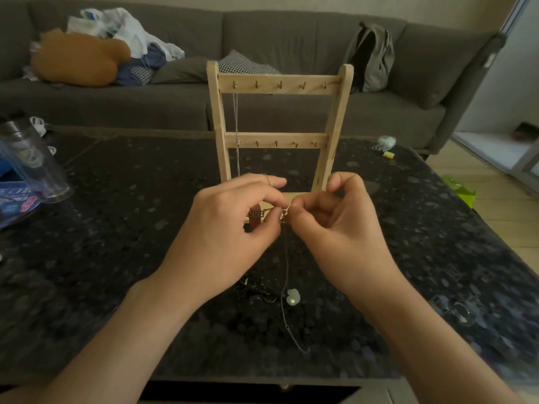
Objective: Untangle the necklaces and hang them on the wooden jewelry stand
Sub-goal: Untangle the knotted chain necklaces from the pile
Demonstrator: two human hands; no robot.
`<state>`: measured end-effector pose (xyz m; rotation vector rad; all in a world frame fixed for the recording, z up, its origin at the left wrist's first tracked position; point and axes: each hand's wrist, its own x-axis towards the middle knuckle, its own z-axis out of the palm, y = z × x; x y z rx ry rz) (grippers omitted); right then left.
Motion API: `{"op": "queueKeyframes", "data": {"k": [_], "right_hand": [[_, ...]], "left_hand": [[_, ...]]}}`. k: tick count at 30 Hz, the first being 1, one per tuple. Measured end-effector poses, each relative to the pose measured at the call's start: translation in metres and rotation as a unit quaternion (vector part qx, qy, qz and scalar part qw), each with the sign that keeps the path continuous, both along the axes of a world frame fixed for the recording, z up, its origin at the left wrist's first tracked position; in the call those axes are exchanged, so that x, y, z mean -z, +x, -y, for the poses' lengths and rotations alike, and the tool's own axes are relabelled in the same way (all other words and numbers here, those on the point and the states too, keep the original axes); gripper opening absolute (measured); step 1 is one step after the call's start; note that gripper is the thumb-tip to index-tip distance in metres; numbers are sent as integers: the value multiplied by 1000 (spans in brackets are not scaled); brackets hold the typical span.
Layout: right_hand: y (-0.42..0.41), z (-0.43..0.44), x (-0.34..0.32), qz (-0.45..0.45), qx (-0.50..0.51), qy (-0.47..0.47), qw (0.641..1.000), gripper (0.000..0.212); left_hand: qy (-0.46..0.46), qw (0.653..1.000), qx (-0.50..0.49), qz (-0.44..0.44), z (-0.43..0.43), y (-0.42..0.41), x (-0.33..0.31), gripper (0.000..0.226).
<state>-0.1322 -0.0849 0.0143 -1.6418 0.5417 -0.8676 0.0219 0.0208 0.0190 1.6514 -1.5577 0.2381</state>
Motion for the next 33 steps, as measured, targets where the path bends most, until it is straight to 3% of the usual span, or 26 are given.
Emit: {"op": "queueKeyframes", "data": {"k": [13,33], "right_hand": [[2,-3,-2,25,-2,30,999,44],[1,-4,-3,20,1,-27,999,41]], "left_hand": [[-6,1000,20,-19,0,0,-2,15],[-7,1000,24,-9,-1,2,-3,14]]}}
